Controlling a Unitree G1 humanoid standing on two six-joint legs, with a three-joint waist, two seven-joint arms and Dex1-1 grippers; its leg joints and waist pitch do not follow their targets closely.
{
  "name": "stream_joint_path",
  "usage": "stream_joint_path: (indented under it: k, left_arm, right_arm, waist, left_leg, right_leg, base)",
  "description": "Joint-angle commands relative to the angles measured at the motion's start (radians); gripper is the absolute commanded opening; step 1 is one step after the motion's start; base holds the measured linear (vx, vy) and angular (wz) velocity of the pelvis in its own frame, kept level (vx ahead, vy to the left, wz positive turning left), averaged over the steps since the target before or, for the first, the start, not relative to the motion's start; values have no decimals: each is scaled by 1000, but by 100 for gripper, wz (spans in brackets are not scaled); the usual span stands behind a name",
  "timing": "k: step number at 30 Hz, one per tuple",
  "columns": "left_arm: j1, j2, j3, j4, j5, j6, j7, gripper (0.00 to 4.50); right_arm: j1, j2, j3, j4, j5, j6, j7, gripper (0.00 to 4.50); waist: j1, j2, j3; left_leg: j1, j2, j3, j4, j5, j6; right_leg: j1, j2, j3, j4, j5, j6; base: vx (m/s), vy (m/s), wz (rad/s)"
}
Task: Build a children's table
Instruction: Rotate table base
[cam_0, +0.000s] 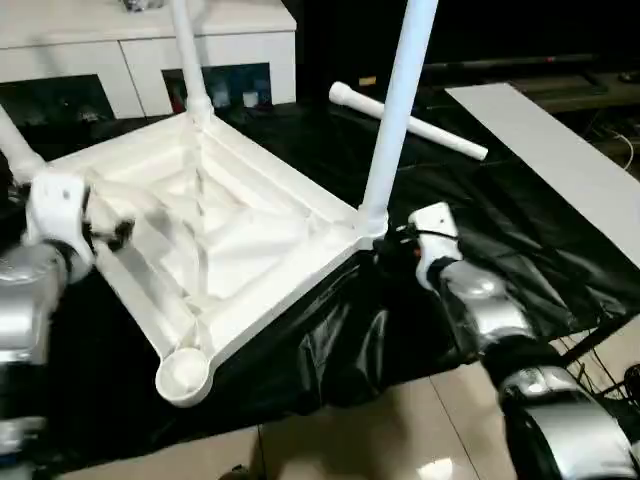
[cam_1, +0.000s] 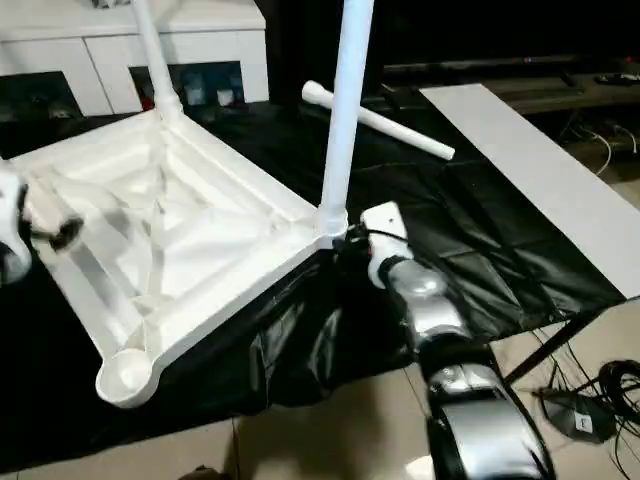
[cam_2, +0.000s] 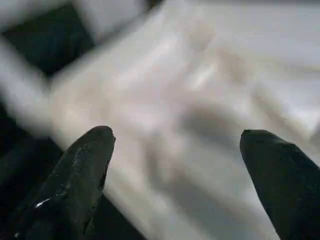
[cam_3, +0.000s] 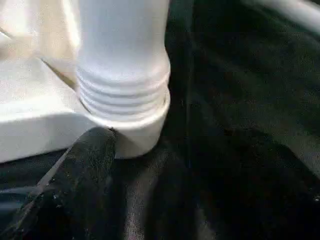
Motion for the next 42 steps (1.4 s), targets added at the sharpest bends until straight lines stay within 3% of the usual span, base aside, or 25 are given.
stream_joint_path:
  k: [1,2,4,5,6,8,9,11,13,14,16,20,23,29,33,42]
  left_arm:
    - [-10,33,-36,-12,-16,-63,-126,447]
    - [-4,93,-91,-5,-9,-111,-249,447]
    - [-4,93,-91,-5,-9,-111,-249,447]
    - [-1,161,-151,15,5,-164,-371,447]
    - [0,190,-176,22,6,-179,-431,447]
    - [11,230,-216,19,15,-176,-502,447]
    - [19,258,-244,16,23,-172,-550,447]
    - [43,313,-309,18,46,-180,-648,447]
    - [43,313,-309,18,46,-180,-648,447]
    - [61,333,-340,10,65,-207,-690,447]
    - [85,366,-395,11,117,-278,-739,447]
    - [80,406,-494,70,244,-409,-758,447]
    - [50,403,-537,104,267,-404,-768,447]
    - [37,398,-560,117,293,-412,-762,447]
    - [-9,333,-503,149,229,-402,-737,447]
    - [-69,415,-480,215,239,-377,-798,447]
  right_arm:
    - [14,-21,4,-51,15,-10,64,396]
    - [32,-46,22,-84,14,-17,129,396]
    - [32,-46,22,-84,14,-17,129,396]
    - [51,-74,50,-122,9,-29,204,396]
    - [61,-86,65,-144,8,-29,243,396]
    - [72,-96,83,-173,12,-25,289,396]
    - [79,-102,94,-192,15,-22,320,396]
    - [90,-103,107,-233,27,13,355,396]
    - [90,-103,107,-233,27,13,355,396]
    - [90,-96,115,-237,13,35,337,396]
    - [88,-83,123,-231,-11,57,301,396]
    - [82,-56,128,-206,-38,74,241,396]
    - [86,-51,134,-219,-39,88,238,396]
    - [87,-48,137,-225,-42,92,239,396]
    - [86,-53,138,-233,-46,106,229,396]
    - [97,-64,140,-261,-26,98,279,396]
  waist:
    - [2,27,-76]
    - [4,33,-76]
    - [2,33,-75]
    - [3,31,-73]
    - [6,42,-73]
    - [2,37,-72]
    - [6,46,-71]
    - [0,42,-68]
    - [0,46,-67]
    - [2,53,-67]
    - [2,49,-67]
    - [-1,54,-68]
    - [-3,50,-69]
    - [-8,53,-68]
    - [-6,56,-69]
    - [-2,54,-73]
  left_leg:
    - [26,17,-9,-65,-179,-14]
    - [27,17,-9,-65,-182,-14]
    - [27,19,-6,-66,-198,-14]
    - [27,18,-6,-66,-199,-15]
    - [28,19,-5,-66,-223,-14]
    - [27,20,-4,-68,-240,-21]
    - [30,21,-6,-69,-249,-21]
    - [23,21,-6,-72,-256,-14]
    - [30,22,-5,-71,-256,-15]
    - [30,22,-6,-70,-248,-20]
    - [28,23,-8,-71,-242,-19]
    - [32,22,-7,-73,-257,-35]
    - [33,20,-5,-72,-252,-38]
    - [29,18,-6,-71,-255,-34]
    - [35,18,-4,-70,-281,-41]
    - [31,18,-7,-69,-257,-32]
  right_leg:
    - [47,-62,34,-55,62,-227]
    - [46,-63,34,-55,58,-230]
    - [45,-62,35,-55,49,-232]
    - [46,-63,35,-57,46,-238]
    - [43,-63,34,-60,16,-234]
    - [45,-63,36,-57,3,-241]
    - [42,-64,35,-60,-14,-242]
    - [46,-65,37,-57,-32,-239]
    - [40,-66,39,-61,-54,-247]
    - [40,-68,40,-62,-52,-257]
    - [41,-66,39,-62,-50,-253]
    - [39,-66,41,-61,-57,-246]
    - [41,-67,43,-58,-62,-237]
    - [40,-69,45,-64,-126,-223]
    - [35,-68,46,-68,-162,-225]
    - [37,-66,44,-61,-112,-224]
  base:
    - [0,0,0]
    - [0,0,0]
    - [0,0,0]
    - [0,0,0]
    - [0,0,0]
    - [0,0,0]
    - [0,0,0]
    - [0,0,0]
    - [0,0,0]
    - [0,0,0]
    - [0,0,0]
    - [0,0,0]
    - [0,0,0]
    - [0,0,0]
    - [0,0,0]
    - [0,0,0]
